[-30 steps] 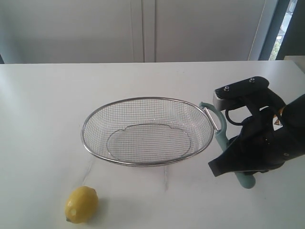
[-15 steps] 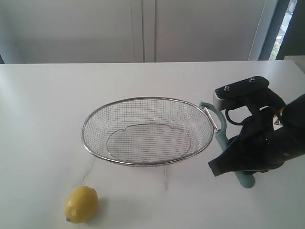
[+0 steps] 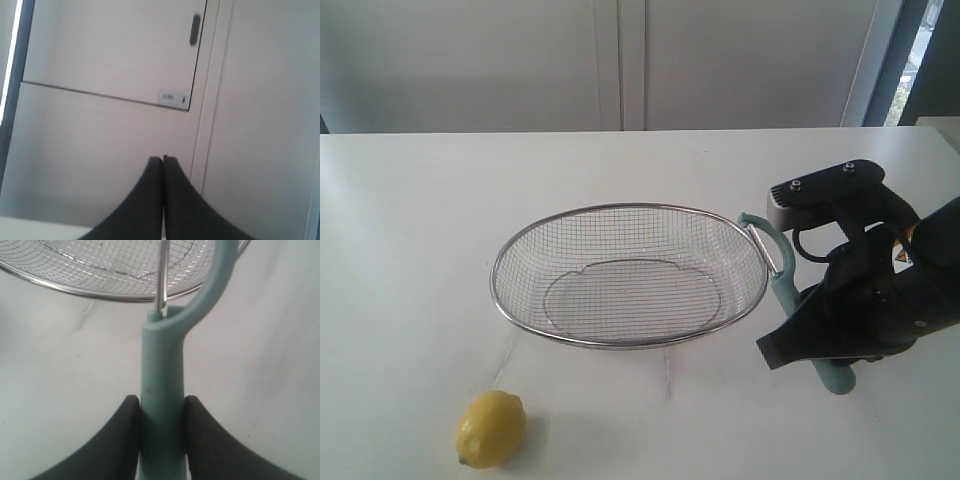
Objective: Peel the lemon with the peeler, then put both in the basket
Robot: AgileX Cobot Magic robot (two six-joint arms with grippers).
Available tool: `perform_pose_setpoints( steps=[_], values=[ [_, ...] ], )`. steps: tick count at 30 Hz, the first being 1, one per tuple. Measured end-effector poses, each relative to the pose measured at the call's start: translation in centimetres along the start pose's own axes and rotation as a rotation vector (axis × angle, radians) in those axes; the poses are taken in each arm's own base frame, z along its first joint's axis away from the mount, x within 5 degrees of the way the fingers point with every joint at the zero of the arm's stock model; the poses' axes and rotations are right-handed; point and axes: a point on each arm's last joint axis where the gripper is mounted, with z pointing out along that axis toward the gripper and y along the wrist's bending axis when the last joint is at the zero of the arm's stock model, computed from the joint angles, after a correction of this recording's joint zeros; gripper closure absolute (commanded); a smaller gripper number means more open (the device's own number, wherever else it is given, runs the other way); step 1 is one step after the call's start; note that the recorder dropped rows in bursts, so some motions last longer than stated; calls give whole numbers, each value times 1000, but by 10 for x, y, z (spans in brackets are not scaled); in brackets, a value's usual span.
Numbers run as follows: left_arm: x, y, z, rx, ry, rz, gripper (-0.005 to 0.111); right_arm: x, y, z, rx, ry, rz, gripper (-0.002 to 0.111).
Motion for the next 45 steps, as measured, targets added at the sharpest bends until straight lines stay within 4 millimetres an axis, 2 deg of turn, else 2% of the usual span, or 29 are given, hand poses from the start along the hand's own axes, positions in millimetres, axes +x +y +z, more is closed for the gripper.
perform_pose_setpoints(
  steps=[2, 5, 12, 19, 23, 28, 35, 40, 45],
  values=[
    [-9, -1, 0, 7, -99, -15, 107, 0, 0, 0, 0, 0, 0, 108],
    [-12, -3, -1, 30, -138, -13, 107, 0, 0, 0, 0, 0, 0, 108],
    [-29, -19, 3, 157, -147, 213, 107, 0, 0, 0, 0, -2, 0, 108],
    [-53, -25, 20, 144, -58, 284, 107, 0, 0, 0, 0, -2, 0, 108],
    [-58, -23, 35, 91, 128, 350, 107, 0, 0, 0, 0, -2, 0, 108],
    [-53, -12, 49, -8, 456, 451, 107, 0, 0, 0, 0, -2, 0, 108],
    [-49, -3, 59, -123, 845, 450, 107, 0, 0, 0, 0, -2, 0, 108],
    [-47, -13, 71, -15, 1061, 434, 107, 0, 0, 0, 0, -2, 0, 108],
    [-28, -32, 82, 233, 1323, 349, 107, 0, 0, 0, 0, -2, 0, 108]
  ],
)
